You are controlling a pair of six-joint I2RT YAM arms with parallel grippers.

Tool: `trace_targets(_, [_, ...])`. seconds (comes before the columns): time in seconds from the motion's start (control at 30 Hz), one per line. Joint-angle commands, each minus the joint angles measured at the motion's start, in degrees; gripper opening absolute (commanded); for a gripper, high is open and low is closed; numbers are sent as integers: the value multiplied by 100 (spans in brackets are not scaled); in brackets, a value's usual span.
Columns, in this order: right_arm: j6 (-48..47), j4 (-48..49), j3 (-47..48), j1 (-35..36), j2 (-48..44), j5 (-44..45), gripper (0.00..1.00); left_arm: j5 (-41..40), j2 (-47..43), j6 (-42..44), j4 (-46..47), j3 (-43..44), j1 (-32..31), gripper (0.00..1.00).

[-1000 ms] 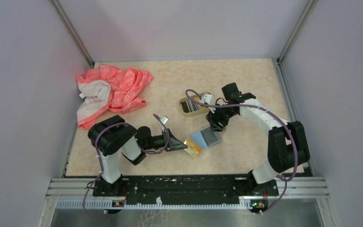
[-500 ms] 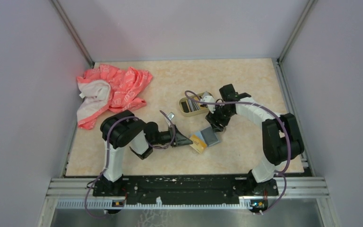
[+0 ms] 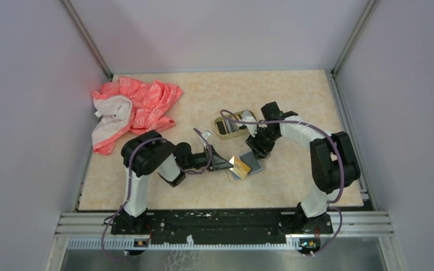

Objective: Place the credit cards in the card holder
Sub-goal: Insert the credit card into the card slot.

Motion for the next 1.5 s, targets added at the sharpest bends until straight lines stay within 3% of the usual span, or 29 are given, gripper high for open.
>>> trace_targets(0.0, [49, 19, 94, -28, 30, -36, 51, 103, 43, 154, 430, 27, 30, 0])
trace_targets(1.47, [71, -34, 132, -32, 35, -54, 48, -177, -306, 420, -1047, 64, 31, 0])
